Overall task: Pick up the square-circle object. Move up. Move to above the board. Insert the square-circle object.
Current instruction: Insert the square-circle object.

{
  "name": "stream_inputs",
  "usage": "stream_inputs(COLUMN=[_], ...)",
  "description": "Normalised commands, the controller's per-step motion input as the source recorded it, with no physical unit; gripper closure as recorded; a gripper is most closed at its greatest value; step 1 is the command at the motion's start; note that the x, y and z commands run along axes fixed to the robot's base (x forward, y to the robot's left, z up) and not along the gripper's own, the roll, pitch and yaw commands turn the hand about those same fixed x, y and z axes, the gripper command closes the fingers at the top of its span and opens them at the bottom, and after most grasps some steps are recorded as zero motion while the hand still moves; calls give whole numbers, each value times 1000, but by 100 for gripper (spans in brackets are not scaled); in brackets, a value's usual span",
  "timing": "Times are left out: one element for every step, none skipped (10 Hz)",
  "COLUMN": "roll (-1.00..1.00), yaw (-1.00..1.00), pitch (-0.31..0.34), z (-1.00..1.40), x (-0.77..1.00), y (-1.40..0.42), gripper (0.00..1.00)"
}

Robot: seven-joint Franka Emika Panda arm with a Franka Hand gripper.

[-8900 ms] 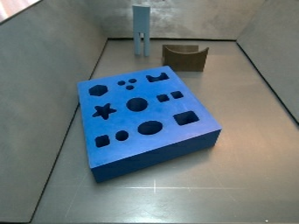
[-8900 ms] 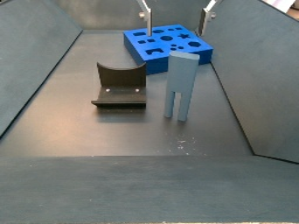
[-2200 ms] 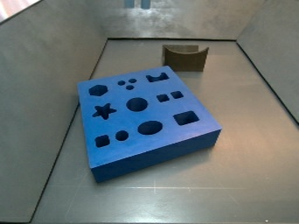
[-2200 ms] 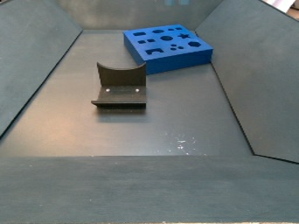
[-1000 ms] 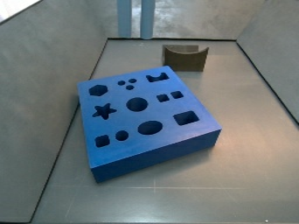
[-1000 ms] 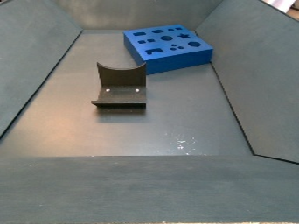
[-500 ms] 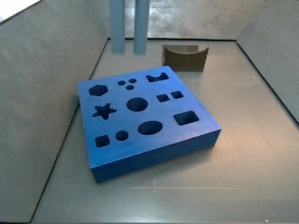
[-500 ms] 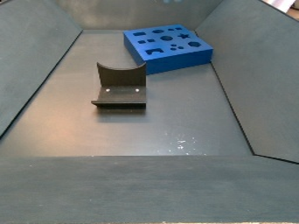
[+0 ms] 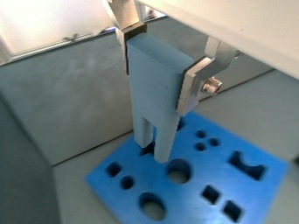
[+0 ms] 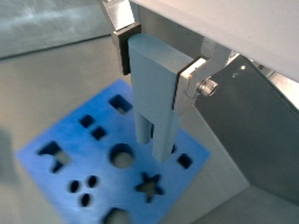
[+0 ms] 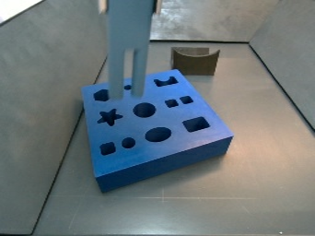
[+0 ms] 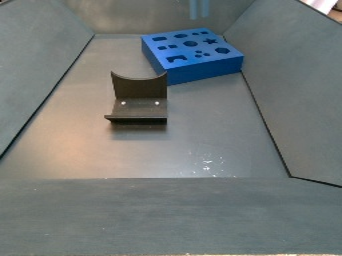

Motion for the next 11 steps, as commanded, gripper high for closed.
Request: stream_inputs(roll=[86,56,1,0,53,147,41,7,0,0,-14], yaw=[283,271,166,63,69,0,0,37,0,-17,0], pitch=[0,0,0,0,-60,-56,0,0,41,14,0], z=[-394,-340,0,0,-514,-529,0,-77,-203,-220,0], x=[-231,-234,-37,-23,0,0,0,0,309,260,37], y=[-954,-940,-286,-111,-397,-297,0,0,109,14,0], gripper=[100,100,100,100,100,100,100,100,100,100,100])
